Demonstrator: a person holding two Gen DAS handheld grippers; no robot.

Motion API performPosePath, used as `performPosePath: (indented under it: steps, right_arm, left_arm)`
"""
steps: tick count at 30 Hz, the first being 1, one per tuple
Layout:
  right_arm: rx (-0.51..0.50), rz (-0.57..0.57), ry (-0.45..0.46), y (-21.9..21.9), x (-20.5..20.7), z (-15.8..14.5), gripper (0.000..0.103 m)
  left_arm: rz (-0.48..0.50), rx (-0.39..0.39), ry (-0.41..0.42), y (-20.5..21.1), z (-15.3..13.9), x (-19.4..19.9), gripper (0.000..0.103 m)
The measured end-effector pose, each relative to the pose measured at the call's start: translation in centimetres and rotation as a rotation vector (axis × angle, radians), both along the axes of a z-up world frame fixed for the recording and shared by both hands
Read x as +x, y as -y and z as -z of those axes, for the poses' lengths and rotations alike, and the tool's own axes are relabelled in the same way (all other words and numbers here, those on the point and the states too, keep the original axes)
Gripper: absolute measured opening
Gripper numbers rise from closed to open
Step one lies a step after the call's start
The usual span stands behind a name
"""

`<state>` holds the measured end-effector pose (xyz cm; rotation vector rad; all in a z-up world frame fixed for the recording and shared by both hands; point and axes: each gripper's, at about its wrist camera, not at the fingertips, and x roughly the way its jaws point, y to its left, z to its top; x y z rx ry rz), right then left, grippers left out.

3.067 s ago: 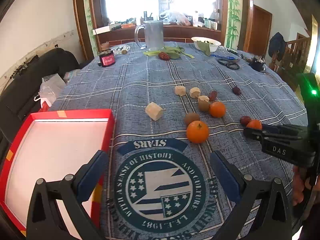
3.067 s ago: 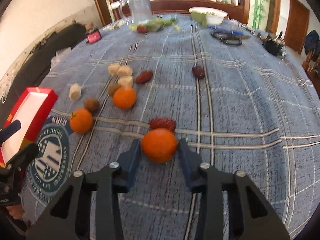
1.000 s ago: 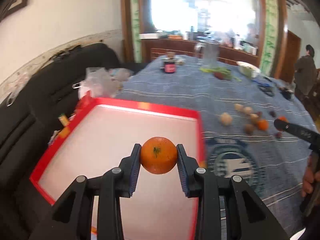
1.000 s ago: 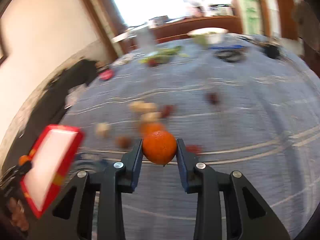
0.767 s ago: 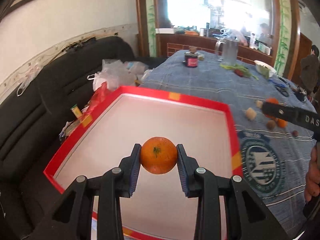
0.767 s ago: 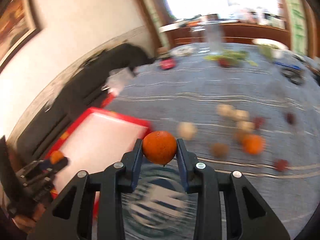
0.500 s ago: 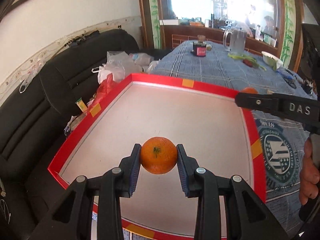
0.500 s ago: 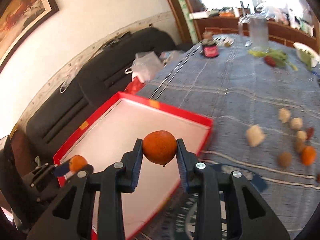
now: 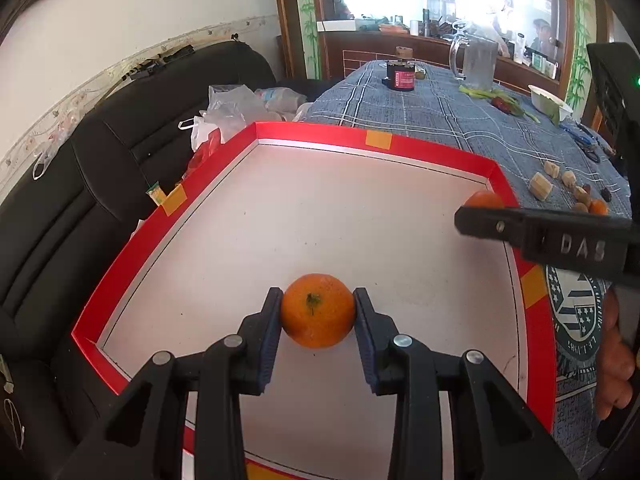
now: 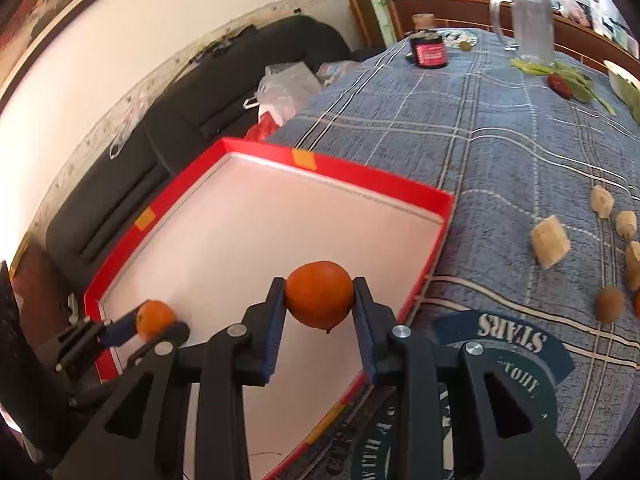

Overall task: Organize fruits
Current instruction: 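Carry both oranges over the red tray and open both grippers to drop them, then move both open tools from the tray back to the fruit on the table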

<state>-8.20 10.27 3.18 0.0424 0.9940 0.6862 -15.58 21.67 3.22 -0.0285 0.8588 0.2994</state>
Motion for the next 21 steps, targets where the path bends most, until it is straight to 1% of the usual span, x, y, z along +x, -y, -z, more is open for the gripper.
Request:
performPosePath:
  steps: [5,9,10,12,15,16,17,21]
  right_arm:
    - [-0.008,0.004,0.015,-0.1,0.0,0.1,0.035]
    - [-0.028,0.001,0.014,-0.3,0.0,0.1,0.036]
    - [-0.025,0.001,0.007,-0.3,0.1,0.1,0.036]
    - [-0.006,-0.004,-0.014,-0.1,0.2,0.0,0.039]
    - [0.023,0.016,-0.011,0.9,0.1,-0.8,0.046]
    - [0.029,0.029,0.000,1.3,0.0,-1.3,0.052]
    - [0.040,0.036,0.009,1.8,-0.1,-1.7,0.055]
    - [0.087,0.074,0.040,4.5,-0.7,-3.4,0.057]
  left_arm:
    - [-0.002,0.006,0.000,0.1,0.0,0.0,0.035]
    - [-0.013,0.004,-0.006,-0.1,0.0,-0.1,0.045]
    - [-0.016,0.004,-0.008,-0.1,0.0,-0.1,0.050]
    - [-0.021,0.005,-0.008,-0.2,0.0,-0.2,0.057]
    - [-0.019,0.015,-0.002,-0.2,-0.3,-0.5,0.058]
    - [-0.020,0.018,0.001,-0.2,-0.5,-0.5,0.059]
    - [-0.021,0.020,0.007,-0.2,-0.6,-0.5,0.059]
    - [-0.026,0.027,0.045,0.3,-1.8,-0.5,0.060]
